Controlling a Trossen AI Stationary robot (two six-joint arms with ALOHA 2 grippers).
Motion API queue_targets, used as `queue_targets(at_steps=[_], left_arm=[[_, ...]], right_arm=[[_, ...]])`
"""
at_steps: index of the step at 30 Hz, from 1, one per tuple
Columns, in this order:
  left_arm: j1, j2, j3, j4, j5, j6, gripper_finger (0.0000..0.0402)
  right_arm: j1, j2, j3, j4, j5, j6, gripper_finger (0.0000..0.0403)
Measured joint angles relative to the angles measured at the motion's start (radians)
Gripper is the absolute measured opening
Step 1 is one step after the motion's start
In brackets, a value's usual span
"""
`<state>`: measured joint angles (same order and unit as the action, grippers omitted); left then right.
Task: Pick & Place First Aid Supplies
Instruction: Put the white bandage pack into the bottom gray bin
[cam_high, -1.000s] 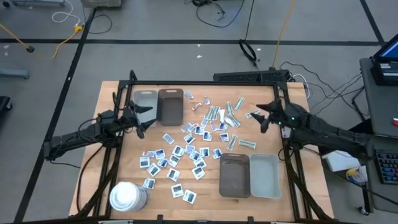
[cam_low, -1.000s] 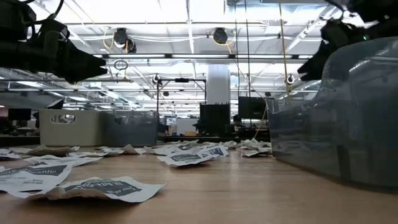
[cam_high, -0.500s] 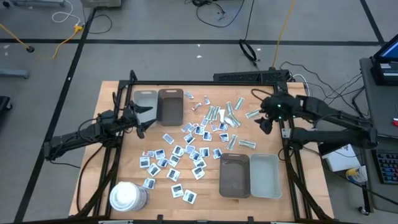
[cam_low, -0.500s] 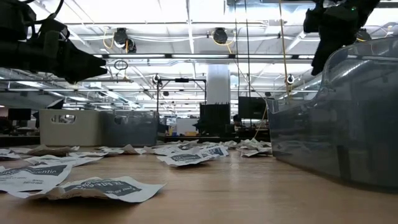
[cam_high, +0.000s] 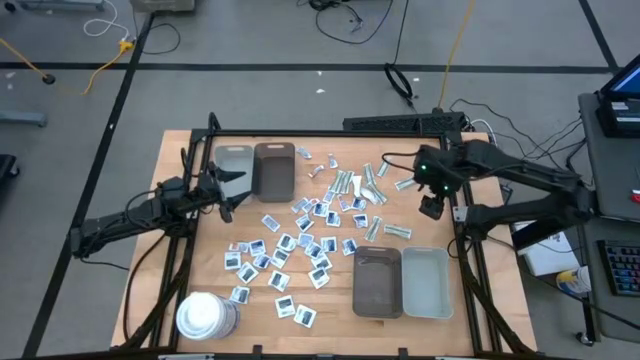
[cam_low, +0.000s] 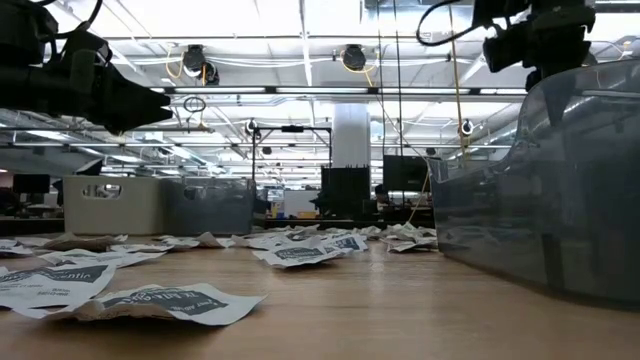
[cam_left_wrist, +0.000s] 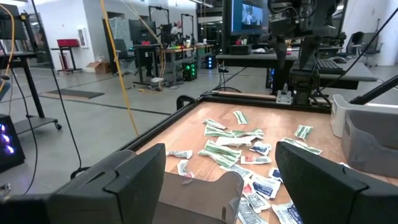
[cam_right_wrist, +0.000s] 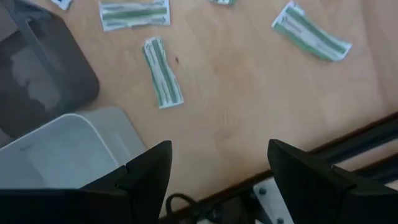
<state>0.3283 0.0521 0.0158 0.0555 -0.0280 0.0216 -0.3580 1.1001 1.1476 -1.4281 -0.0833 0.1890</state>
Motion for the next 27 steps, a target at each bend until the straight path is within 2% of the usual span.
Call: queue_targets(at_steps=[8,17,27], left_arm=[[0.0,0.0,0.0,0.0,0.0,0.0,0.0306],[0.0,0.0,0.0,0.0,0.0,0.0,0.0306],[0.0,0.0,0.0,0.0,0.0,0.0,0.0306]], right_arm=[[0.033,0.095,0.073,-0.022,-0.051,-0.02,0.0263],[0.06,0.112,0.08,0.011,-0.046,-0.019,0.0263],[-0.003,0.153,0.08,0.011,0.008,-0.115,0.0263]])
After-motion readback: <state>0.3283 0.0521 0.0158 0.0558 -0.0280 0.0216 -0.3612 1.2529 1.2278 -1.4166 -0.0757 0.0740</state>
